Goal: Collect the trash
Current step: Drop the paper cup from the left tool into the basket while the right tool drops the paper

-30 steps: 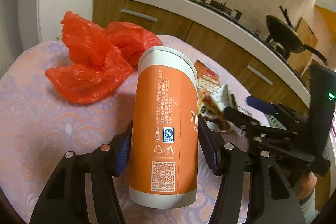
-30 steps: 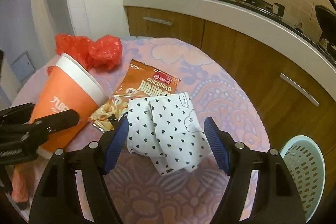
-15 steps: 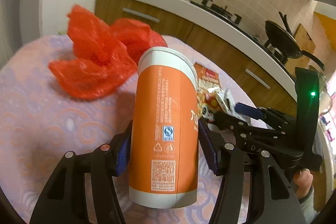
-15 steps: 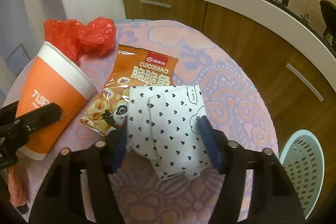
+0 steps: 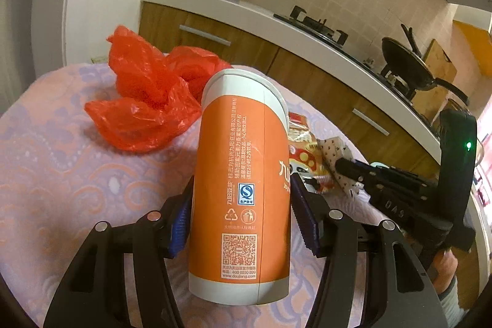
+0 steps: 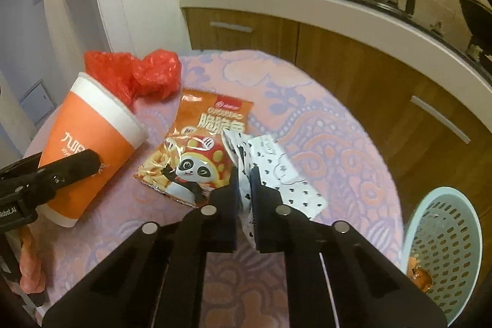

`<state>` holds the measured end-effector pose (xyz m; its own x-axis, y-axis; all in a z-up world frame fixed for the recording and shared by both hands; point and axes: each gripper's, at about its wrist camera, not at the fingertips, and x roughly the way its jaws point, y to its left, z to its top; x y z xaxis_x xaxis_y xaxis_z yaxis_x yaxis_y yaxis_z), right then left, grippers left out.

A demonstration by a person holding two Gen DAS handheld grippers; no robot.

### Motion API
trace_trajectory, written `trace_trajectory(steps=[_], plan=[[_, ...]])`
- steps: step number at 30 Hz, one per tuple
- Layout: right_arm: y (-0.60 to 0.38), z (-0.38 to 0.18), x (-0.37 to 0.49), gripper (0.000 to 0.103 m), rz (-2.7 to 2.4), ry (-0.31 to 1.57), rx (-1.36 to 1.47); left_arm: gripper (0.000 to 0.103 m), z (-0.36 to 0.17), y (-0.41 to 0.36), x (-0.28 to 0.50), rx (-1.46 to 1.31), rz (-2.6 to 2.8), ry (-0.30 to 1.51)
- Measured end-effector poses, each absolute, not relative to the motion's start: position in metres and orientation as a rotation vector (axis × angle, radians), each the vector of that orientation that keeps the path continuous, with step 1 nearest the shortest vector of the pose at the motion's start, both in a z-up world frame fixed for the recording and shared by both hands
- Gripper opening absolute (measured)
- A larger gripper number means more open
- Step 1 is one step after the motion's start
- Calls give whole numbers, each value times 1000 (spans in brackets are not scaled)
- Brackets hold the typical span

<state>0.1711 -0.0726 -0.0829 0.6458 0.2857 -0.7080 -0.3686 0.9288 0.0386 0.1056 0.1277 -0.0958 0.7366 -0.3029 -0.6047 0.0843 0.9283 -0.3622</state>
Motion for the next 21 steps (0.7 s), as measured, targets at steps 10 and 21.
trace_trajectory(steps=[10,21], plan=[[-121,-33,131,4,344,664,-46,56,-55,101,79,-298,-266,633],[-258,-20,102,4,224,622,151,56,-22,-39,100,-159,-461,600]])
